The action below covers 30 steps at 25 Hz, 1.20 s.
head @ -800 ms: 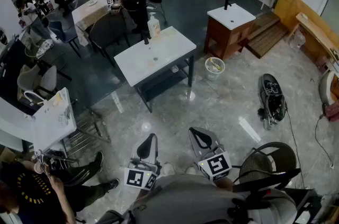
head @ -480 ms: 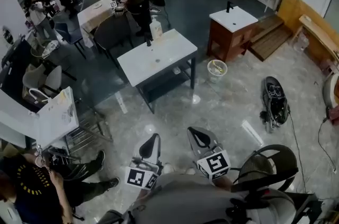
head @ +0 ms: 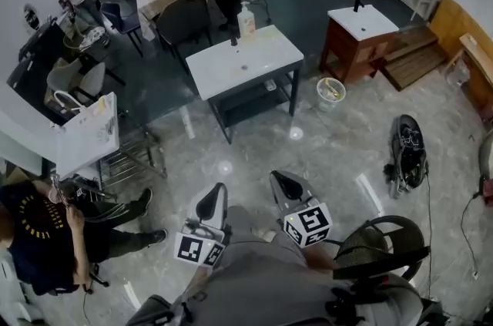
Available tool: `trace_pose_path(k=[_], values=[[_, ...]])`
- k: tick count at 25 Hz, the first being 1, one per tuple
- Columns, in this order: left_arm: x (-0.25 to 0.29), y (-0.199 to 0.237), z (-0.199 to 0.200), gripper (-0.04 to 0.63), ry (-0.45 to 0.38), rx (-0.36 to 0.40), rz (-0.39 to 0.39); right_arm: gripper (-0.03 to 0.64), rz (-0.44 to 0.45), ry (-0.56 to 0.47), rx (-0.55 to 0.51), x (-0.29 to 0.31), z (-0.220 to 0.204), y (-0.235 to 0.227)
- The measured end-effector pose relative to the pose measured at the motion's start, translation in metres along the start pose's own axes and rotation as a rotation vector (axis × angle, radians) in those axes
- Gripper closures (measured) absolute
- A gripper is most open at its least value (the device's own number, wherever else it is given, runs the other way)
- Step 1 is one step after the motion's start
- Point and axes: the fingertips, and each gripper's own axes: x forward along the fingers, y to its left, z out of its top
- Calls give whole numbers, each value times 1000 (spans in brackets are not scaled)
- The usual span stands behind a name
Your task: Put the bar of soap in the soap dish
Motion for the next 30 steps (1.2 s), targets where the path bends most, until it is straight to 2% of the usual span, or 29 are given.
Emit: trace_pose_path(k=[6,10,14,21,30], values=[[-3,15,-4,603,-17,-48,57,592,-7,7,-28,4,-5,-5],[2,29,-3,603,-18,-47,89,586,-12,6,-23,9,-3,-13],[17,36,-11,603,-17,-43,79,601,-23,3,-11,15,-5,-30],[52,57,-28,603,-10,-73,52,604,-98,34,8,37,-15,-68],[117,123,-39,603,-18,-75,31,617,-127,39,-25,120,1,-96]])
